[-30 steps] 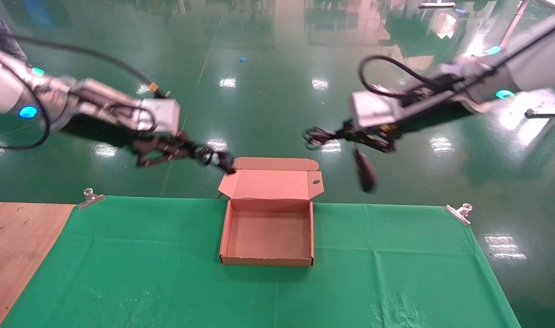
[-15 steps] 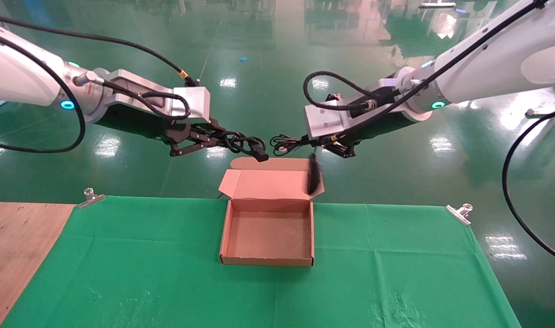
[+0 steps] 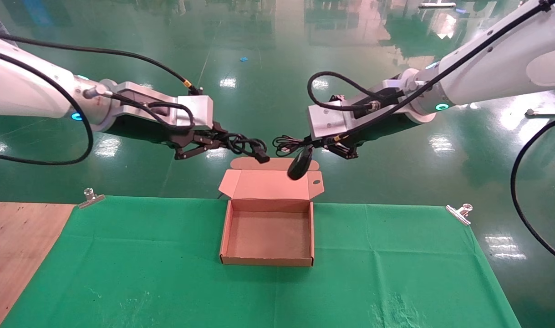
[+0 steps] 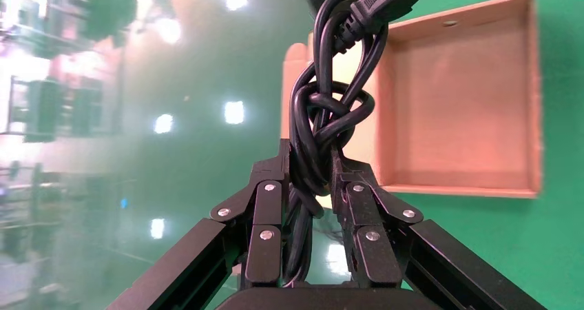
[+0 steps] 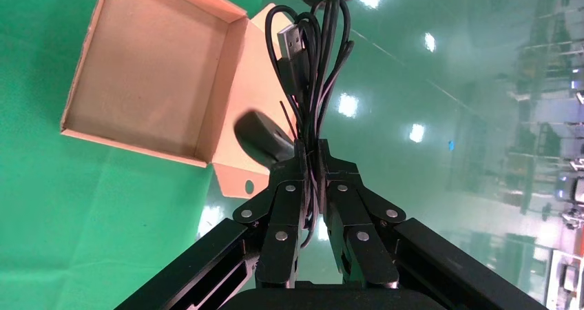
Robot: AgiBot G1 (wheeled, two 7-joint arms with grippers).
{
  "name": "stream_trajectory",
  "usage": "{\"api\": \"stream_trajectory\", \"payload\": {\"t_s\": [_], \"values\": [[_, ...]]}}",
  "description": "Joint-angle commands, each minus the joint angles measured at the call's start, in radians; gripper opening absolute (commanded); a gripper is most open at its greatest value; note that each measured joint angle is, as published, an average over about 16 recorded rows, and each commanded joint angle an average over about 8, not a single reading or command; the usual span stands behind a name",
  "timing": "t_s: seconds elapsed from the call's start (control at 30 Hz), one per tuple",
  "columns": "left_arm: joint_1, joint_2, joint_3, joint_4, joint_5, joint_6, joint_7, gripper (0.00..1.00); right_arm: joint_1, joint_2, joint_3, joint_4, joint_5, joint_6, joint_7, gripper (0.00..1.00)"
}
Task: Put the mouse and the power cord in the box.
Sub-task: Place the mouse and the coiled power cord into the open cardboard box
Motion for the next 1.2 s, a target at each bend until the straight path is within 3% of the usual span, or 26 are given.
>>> {"api": "stream_trajectory", "payload": {"t_s": [0.03,0.33,0.63,0.9,1.2], "values": [[0.01,0.004,-0.001,-0.003,-0.001,-0.032,0.015,0.0,0.002,0.002,-0.004,-0.003,0.004,-0.002,0.0,0.0],[0.187,0.044,-0.021,-0.061,-0.034,-0.351,-0.038,0.0,0.003,0.018,-0.007,-0.039,0.017,-0.013,-0.027,0.0],[0.418,0.041,-0.015,-0.314,-0.073,-0.451,-0.112,0.0,-0.013,0.051,-0.003,-0.085,0.026,-0.027,-0.064,0.0],[0.567,0.047,0.07,-0.481,-0.005,-0.582,-0.261,0.0,-0.009,0.094,0.003,-0.11,0.035,-0.05,-0.094,0.0],[0.627,0.057,0.219,-0.518,0.067,-0.65,-0.432,0.0,0.001,0.137,0.011,-0.119,0.045,-0.071,-0.119,0.0]]}}
